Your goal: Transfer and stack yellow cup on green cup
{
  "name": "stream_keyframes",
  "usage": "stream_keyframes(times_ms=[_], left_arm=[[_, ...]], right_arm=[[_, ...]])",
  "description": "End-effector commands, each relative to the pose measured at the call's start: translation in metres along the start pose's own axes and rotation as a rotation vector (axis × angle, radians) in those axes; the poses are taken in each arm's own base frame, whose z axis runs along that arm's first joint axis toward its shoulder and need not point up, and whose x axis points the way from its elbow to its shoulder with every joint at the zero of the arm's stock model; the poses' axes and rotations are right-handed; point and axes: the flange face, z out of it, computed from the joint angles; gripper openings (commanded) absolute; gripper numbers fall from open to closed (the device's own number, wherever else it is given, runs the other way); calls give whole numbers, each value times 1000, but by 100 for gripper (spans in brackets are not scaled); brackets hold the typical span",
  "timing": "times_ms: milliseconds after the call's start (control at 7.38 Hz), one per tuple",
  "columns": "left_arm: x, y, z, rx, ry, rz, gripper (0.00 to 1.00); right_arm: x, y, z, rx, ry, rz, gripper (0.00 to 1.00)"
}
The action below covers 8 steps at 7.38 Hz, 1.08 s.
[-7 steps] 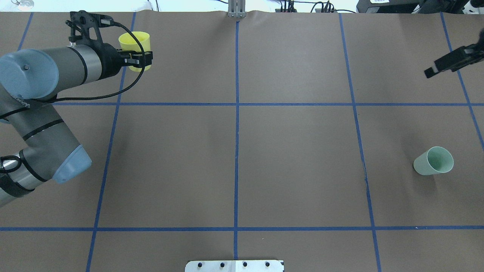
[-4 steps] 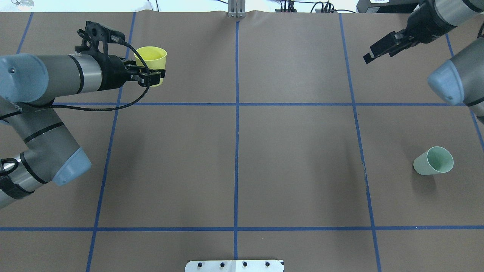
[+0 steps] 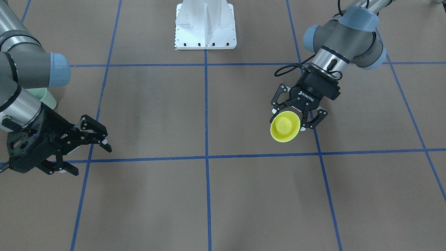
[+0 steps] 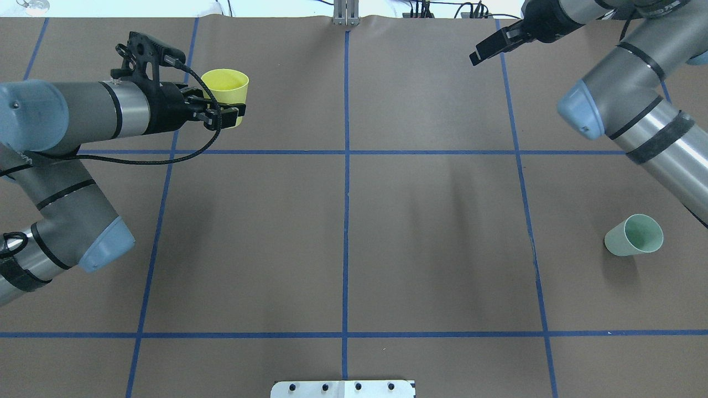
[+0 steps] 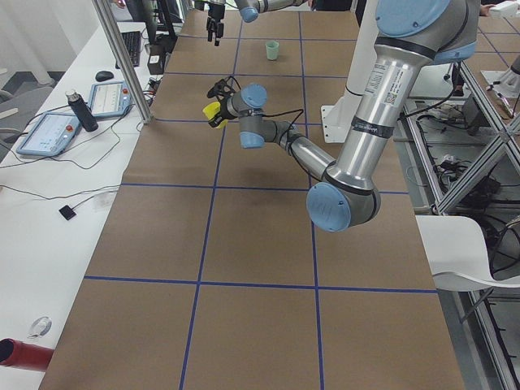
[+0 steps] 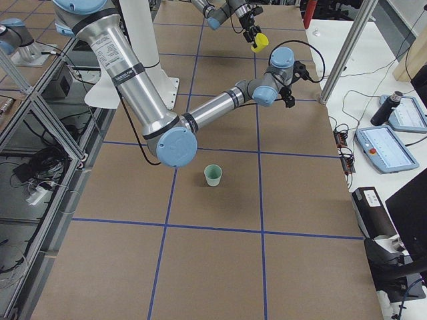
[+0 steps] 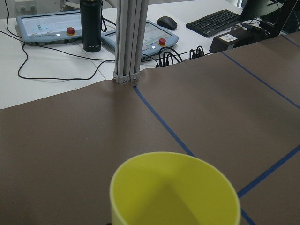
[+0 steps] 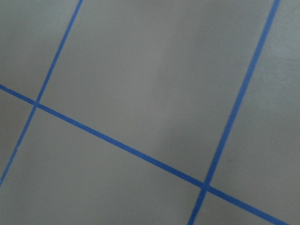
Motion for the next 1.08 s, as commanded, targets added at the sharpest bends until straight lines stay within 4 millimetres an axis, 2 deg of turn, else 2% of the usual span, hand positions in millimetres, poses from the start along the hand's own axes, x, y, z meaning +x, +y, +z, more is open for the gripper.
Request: stream_keyframes(times_ms=[0,271,407,542,678,813,949], left_arm=[[3,0,3,-3,11,2,2],[15,2,-2,-20,105,14,3],[23,12,1,-45,169,22,5],[30,17,2,-41,198,28,3],[34,22,4,-51,215,33,4],[51,33,10,-86,278,43,5],[55,36,15,-83,293,106,5]], right_arm=[[-58,15,38,106,-74,165,98],[-94,22,53,69,-146,375,98],[-117,28,65,37,-171,429,98],[-142,31,67,-27,-225,498,98],[-165,39,72,-137,-285,530,98],[-181,52,78,-220,-323,518,98],[-192,60,83,-245,-337,508,98]])
